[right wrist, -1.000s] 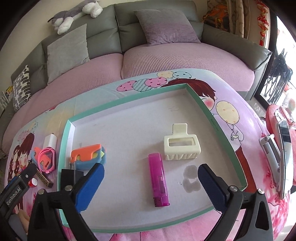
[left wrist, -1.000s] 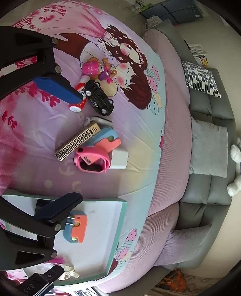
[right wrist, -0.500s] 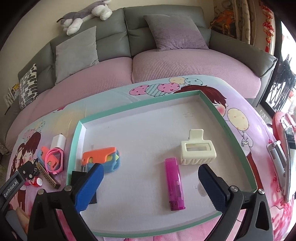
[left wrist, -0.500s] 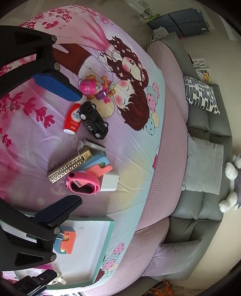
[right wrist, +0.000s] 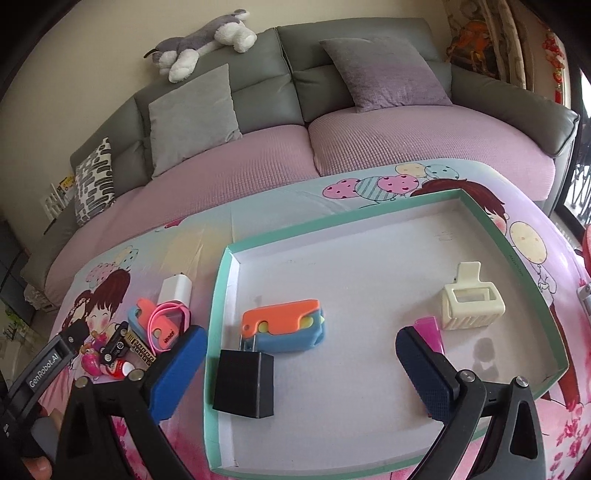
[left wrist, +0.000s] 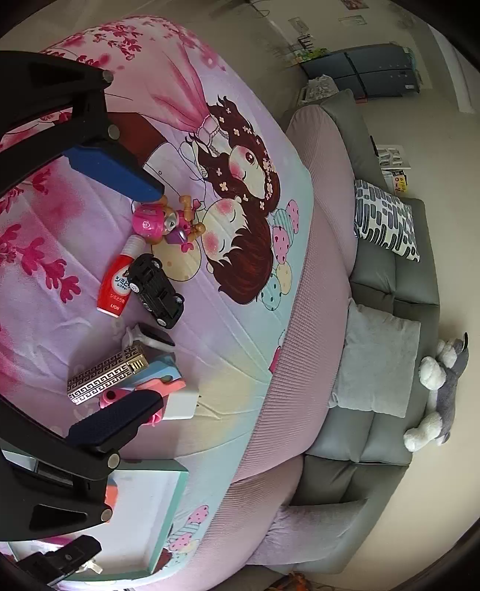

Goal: Organize rigid objects
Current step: 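Move both open tools back over the objects on the bed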

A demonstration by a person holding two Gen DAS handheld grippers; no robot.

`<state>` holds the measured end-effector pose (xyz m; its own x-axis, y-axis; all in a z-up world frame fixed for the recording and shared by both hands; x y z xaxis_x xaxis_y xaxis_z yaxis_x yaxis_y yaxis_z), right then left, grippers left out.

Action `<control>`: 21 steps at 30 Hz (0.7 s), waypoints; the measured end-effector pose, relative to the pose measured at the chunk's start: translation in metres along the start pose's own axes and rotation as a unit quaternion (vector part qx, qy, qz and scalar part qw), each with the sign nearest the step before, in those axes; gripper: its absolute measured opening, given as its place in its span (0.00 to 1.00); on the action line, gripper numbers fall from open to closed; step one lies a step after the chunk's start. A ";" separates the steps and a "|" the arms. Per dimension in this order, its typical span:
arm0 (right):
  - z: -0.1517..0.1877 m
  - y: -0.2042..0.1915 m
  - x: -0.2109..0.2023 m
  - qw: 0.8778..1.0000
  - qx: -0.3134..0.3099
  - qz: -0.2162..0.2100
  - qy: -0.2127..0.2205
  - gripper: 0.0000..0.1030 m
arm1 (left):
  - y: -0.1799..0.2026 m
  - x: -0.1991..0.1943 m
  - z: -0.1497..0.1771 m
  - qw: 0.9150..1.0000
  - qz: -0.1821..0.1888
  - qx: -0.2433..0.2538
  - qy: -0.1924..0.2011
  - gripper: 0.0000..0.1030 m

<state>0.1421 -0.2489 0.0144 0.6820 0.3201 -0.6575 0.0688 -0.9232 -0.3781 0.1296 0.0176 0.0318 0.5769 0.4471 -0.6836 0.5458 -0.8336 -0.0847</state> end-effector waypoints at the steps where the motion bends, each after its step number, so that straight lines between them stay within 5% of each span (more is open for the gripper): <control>1: 0.001 -0.002 0.002 1.000 0.000 -0.001 -0.005 1.00 | -0.001 0.001 0.000 1.000 0.005 -0.005 -0.003 0.98; 10: 0.015 -0.025 0.021 0.999 -0.005 -0.038 -0.039 1.00 | -0.002 0.004 -0.002 0.999 0.042 0.000 -0.011 0.98; 21: 0.012 -0.050 0.024 0.998 -0.036 -0.047 -0.012 1.00 | -0.026 0.000 -0.017 0.999 0.027 -0.010 0.026 0.98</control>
<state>0.1465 -0.1926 0.0096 0.6526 0.4105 -0.6369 0.1845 -0.9013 -0.3919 0.1256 0.0445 0.0467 0.6361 0.4191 -0.6478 0.5251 -0.8503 -0.0345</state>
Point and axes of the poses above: each gripper's, at about its wrist camera, not at the fingertips, and x roughly the way its jaws point, y to its right, z to its underside, the point moved 9 cm from there along x, roughly the way its jaws point, and after that the axes turned 11 degrees about -z, right-handed, at the moved point
